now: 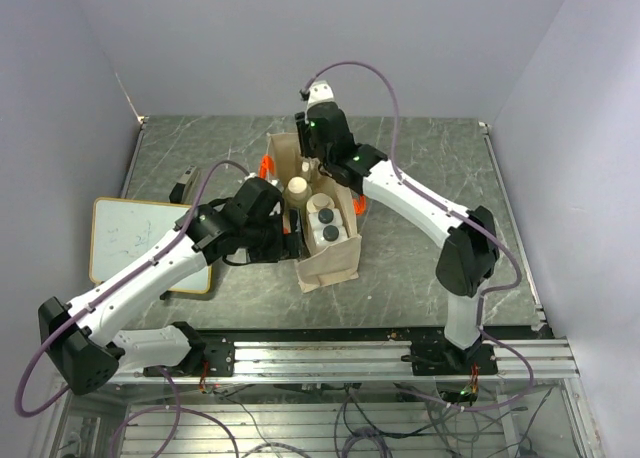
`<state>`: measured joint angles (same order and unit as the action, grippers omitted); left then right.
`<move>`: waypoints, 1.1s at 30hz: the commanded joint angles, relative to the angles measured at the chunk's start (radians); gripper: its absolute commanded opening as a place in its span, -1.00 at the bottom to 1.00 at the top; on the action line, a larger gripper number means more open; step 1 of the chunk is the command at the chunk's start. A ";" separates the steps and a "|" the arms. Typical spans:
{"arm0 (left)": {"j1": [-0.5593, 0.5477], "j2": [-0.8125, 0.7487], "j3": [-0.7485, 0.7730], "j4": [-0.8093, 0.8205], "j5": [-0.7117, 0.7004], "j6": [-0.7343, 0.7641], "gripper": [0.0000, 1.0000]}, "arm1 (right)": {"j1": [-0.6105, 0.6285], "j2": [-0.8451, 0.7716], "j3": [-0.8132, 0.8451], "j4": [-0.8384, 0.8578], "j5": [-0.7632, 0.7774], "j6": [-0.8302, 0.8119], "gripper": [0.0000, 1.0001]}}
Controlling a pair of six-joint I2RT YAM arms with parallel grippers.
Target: Take the personal care products out of the canvas bag
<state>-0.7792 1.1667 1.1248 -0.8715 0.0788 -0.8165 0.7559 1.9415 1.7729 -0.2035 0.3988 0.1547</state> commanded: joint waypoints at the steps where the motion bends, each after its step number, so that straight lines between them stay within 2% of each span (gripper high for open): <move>1: 0.005 -0.001 0.061 0.050 0.006 -0.014 0.82 | 0.012 -0.126 0.133 -0.014 0.022 0.049 -1.00; 6: 0.005 0.014 0.095 0.038 -0.017 0.005 0.83 | 0.015 -0.108 0.434 -0.318 0.042 0.092 -1.00; 8: 0.006 0.016 0.102 0.032 -0.023 0.010 0.83 | 0.015 -0.125 0.498 -0.396 0.061 0.106 -1.00; 15: 0.006 0.024 0.118 0.008 -0.019 0.039 0.83 | 0.013 -0.268 0.478 -0.491 0.129 0.121 -1.00; 20: 0.005 0.045 0.138 -0.006 -0.009 0.069 0.84 | 0.009 -0.431 0.274 -0.466 0.247 0.103 -1.00; 27: 0.005 0.057 0.181 -0.031 -0.012 0.085 0.84 | -0.046 -0.667 -0.081 -0.421 0.318 0.133 -1.00; 33: 0.006 0.048 0.208 -0.068 -0.023 0.083 0.85 | -0.197 -0.795 -0.374 -0.277 0.282 0.125 -1.00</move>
<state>-0.7792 1.2289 1.2823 -0.8997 0.0727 -0.7506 0.6479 1.2270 1.5043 -0.7074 0.6594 0.2745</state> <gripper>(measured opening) 0.926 0.326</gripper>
